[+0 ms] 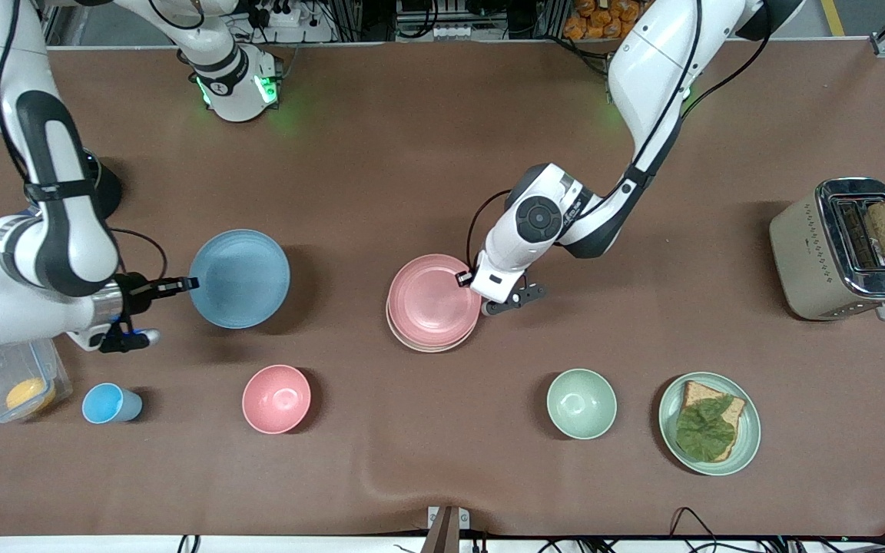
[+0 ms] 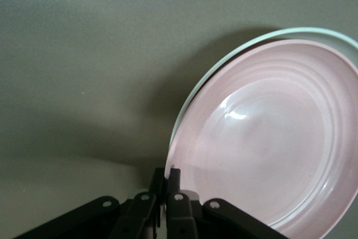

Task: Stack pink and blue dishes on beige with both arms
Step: 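Release the pink plate with the left gripper while the right gripper carries the blue plate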

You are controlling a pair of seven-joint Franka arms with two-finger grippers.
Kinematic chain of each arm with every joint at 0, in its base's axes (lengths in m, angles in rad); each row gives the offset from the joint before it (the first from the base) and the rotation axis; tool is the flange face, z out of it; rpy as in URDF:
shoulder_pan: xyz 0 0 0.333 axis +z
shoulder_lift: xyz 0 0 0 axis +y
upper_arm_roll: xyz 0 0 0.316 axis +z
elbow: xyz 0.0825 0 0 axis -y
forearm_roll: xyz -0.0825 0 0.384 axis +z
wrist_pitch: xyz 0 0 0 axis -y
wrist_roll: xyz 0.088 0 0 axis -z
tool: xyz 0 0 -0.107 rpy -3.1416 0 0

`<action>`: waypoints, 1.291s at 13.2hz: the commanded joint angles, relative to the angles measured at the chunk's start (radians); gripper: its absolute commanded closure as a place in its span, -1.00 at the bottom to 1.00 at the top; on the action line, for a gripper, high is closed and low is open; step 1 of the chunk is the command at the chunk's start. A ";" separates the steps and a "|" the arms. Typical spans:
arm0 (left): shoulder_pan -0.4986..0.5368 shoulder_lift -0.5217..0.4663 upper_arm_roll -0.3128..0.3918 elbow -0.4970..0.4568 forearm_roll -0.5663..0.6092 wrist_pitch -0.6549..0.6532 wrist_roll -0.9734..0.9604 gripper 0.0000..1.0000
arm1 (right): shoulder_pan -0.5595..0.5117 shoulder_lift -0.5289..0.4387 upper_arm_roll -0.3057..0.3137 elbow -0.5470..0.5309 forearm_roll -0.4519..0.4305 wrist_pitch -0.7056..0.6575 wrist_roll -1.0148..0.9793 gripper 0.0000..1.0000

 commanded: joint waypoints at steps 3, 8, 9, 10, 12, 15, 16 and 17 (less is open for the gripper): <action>-0.012 0.018 0.012 0.047 0.030 0.005 -0.033 1.00 | 0.104 0.012 -0.004 0.045 0.022 -0.010 0.180 1.00; -0.007 0.038 0.012 0.068 0.027 0.005 -0.036 1.00 | 0.176 0.031 -0.004 0.065 0.023 0.027 0.268 1.00; -0.007 0.038 0.012 0.068 0.026 0.005 -0.041 0.68 | 0.176 0.031 -0.004 0.065 0.022 0.027 0.268 1.00; -0.007 0.038 0.012 0.068 0.027 0.005 -0.056 0.22 | 0.174 0.031 -0.004 0.065 0.022 0.024 0.268 1.00; 0.001 0.023 0.012 0.064 0.033 -0.001 -0.093 -1.00 | 0.167 0.030 -0.003 0.065 0.020 0.018 0.265 1.00; 0.025 -0.097 0.028 0.066 0.035 -0.107 -0.095 -1.00 | 0.177 0.027 -0.003 0.065 0.022 0.013 0.268 1.00; 0.047 -0.159 0.042 0.064 0.053 -0.166 -0.090 -1.00 | 0.185 0.027 -0.003 0.065 0.025 0.015 0.271 1.00; 0.074 -0.225 0.047 0.066 0.091 -0.235 -0.086 -1.00 | 0.199 0.028 -0.004 0.064 0.063 0.018 0.286 1.00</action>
